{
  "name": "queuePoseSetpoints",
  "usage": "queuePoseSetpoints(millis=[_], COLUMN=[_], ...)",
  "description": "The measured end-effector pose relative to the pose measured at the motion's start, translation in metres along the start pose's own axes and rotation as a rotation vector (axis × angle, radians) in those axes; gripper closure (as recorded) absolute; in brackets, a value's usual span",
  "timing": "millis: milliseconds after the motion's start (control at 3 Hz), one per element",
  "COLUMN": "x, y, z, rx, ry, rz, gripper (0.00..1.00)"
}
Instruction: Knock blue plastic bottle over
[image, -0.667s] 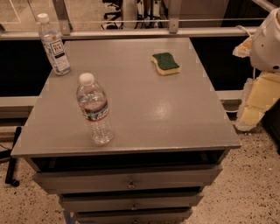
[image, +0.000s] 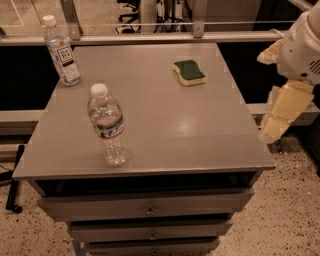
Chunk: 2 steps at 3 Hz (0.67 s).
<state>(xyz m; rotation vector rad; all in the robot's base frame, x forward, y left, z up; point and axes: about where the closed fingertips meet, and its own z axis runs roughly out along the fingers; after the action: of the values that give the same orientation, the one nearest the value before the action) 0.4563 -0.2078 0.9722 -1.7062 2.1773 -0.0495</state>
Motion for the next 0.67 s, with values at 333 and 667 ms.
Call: queuePoseSetpoints(millis=[333,667], x=[-0.053,-0.177], y=[-0.033,-0.096], z=[0.036,0.102], rx=[-0.009,-0.002], ry=[-0.139,-0.367], rz=[-0.064,-0.199], gripper=[0.00,0.00])
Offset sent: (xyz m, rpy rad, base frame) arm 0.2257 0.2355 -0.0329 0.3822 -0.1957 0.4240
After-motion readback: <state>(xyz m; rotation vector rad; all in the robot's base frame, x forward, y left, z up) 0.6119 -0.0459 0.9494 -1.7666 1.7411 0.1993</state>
